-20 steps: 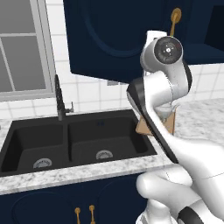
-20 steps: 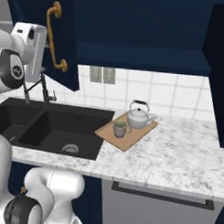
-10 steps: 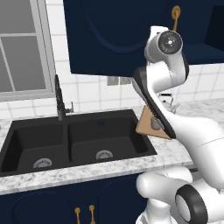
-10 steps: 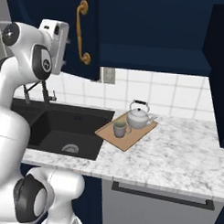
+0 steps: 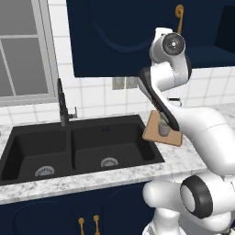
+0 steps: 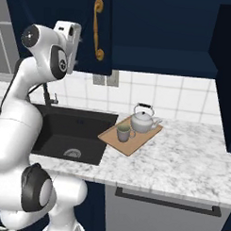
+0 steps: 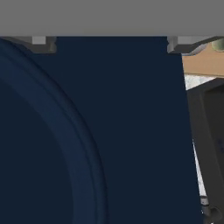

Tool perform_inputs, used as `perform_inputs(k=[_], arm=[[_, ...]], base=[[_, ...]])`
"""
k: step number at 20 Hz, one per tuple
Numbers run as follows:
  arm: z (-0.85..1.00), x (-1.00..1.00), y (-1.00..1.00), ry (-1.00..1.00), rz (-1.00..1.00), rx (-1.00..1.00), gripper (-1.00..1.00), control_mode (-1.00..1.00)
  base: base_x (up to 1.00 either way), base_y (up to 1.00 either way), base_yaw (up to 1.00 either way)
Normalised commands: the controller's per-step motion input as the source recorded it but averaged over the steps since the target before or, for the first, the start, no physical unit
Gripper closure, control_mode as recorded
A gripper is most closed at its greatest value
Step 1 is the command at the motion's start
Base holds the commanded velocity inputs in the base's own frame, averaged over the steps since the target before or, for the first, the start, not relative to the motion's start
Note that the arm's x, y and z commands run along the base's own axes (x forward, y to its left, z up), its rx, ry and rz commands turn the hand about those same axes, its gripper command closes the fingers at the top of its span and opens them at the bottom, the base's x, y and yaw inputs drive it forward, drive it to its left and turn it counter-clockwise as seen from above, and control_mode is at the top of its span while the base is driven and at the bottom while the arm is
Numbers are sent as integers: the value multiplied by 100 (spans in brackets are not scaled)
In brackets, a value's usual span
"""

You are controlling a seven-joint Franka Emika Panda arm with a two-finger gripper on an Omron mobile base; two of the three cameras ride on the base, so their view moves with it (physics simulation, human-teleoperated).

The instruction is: Pick the kettle from the counter and place it on the tray. Then pick the mug from the cabinet and place it on the tray. Then close the cabinet doors.

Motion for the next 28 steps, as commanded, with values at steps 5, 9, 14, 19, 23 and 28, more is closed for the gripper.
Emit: perform_inputs(k=[5,9,14,19,23,28], arm=[[-36,57,3,0,2,0,-100,-100],[-29,27,6,0,2,-3,-100,-100],[-30,47,7,0,0,-3,-100,-100],[-31,50,12,1,0,-3,-100,-100],[-12,-42,3,1,0,-4,-100,-100],[9,-92,-7,-3,0,-7,-100,-100]], base=[[0,0,0],[0,0,0],[0,0,0],[0,0,0],[0,0,0],[0,0,0]])
